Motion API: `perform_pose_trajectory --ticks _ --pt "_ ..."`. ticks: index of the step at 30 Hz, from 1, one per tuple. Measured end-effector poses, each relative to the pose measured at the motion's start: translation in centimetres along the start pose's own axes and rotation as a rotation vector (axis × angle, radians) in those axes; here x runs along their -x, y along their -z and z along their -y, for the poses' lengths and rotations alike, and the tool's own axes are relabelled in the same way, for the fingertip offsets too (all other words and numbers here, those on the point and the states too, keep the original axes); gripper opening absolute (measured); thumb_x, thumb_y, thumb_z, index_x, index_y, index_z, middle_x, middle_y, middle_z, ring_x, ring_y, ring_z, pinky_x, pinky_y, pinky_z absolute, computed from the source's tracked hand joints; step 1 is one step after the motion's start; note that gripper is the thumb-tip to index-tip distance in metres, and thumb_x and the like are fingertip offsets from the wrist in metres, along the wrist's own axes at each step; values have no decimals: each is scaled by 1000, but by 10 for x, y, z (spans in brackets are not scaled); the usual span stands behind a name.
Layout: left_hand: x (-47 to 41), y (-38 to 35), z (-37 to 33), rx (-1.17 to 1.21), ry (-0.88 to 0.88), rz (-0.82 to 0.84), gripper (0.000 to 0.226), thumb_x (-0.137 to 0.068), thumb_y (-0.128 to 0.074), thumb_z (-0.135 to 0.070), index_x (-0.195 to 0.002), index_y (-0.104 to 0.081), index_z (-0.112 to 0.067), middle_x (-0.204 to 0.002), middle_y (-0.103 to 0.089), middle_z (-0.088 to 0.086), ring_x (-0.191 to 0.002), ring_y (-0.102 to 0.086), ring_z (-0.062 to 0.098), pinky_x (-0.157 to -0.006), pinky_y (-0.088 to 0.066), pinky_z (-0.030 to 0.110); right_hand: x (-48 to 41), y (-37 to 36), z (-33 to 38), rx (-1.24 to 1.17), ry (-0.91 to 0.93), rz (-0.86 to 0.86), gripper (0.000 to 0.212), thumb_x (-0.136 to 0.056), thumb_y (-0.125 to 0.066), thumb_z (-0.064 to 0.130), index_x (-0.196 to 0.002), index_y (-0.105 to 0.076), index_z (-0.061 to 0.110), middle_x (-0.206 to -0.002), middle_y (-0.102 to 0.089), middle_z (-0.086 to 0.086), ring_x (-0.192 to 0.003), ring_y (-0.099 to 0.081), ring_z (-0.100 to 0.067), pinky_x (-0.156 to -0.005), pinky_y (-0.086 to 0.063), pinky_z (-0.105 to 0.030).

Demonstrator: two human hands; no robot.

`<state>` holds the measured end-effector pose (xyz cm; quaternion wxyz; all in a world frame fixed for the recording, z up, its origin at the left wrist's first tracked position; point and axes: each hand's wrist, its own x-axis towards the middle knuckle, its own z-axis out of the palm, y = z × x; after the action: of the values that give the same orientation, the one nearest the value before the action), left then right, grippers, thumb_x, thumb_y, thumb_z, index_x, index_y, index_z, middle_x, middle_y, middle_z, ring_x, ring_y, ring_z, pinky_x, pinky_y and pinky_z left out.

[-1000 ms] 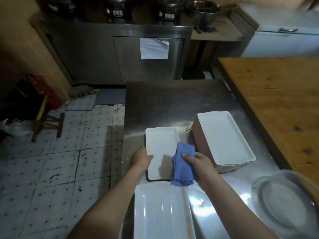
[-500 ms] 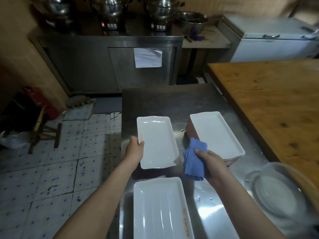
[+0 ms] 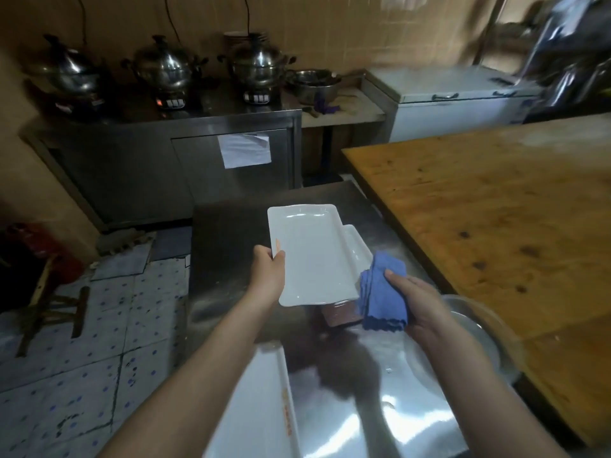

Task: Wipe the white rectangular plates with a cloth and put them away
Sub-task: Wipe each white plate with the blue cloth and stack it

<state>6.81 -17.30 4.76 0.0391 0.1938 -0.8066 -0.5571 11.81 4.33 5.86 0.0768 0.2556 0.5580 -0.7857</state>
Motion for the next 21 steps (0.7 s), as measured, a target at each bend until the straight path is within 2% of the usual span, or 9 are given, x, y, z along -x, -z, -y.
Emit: perform_pose_trajectory --ticks 2,4,8,11,13,16,18,21 --pt "13 -24 -14 17 -24 16 13 -96 -40 -24 -93 -37 -12 -81 -48 0 -70 -49 15 -62 -40 32 3 25 9 -19 14 -36 32 -89 -62 12 -111 -56 -11 -103 -66 -28 -91 -66 -38 -78 -53 -44" --pt "27 -49 -28 42 -52 35 11 -96 -40 -24 -95 -38 -13 -82 -49 -2 -73 -51 17 -66 -43 33 7 51 18 -22 26 -51 36 -91 -59 10 -116 -53 -16 -109 -63 -31 -99 -62 -42 -86 -51 -48" --pt "58 -102 -51 36 -137 36 10 -96 -40 -27 -96 -38 -16 -77 -50 -4 -67 -50 11 -58 -37 30 13 102 30 -44 49 -87 32 -92 -56 8 -115 -54 -15 -104 -64 -30 -93 -63 -40 -85 -51 -48" --pt "79 -136 -60 0 -196 70 12 -97 -35 -33 -96 -36 -21 -78 -54 -5 -72 -55 16 -58 -39 32 15 135 35 -50 47 -122 35 -91 -59 10 -117 -54 -13 -113 -62 -31 -106 -60 -43 -95 -47 -52" --pt "92 -157 -64 -23 -259 86 13 -98 -33 -35 -96 -34 -22 -79 -55 -5 -74 -56 18 -56 -38 32 15 155 38 -47 49 -140 35 -91 -59 11 -116 -55 -14 -113 -62 -32 -105 -60 -43 -93 -48 -51" --pt "107 -182 -69 -64 -341 78 13 -99 -33 -33 -96 -32 -20 -81 -57 3 -73 -55 27 -57 -36 33 15 177 45 -41 57 -155 33 -91 -59 9 -114 -56 -14 -107 -64 -31 -91 -64 -39 -85 -52 -48" --pt "114 -196 -72 -77 -356 90 13 -99 -34 -31 -99 -33 -18 -88 -59 9 -78 -56 32 -62 -41 37 14 189 50 -36 68 -156 31 -91 -59 8 -113 -56 -13 -105 -65 -30 -85 -65 -36 -80 -53 -45" --pt "120 -210 -73 -109 -386 106 14 -100 -35 -31 -101 -36 -17 -95 -61 11 -83 -57 34 -67 -46 40 11 205 57 -36 62 -157 27 -91 -59 8 -110 -57 -12 -105 -65 -30 -88 -65 -37 -84 -52 -49"
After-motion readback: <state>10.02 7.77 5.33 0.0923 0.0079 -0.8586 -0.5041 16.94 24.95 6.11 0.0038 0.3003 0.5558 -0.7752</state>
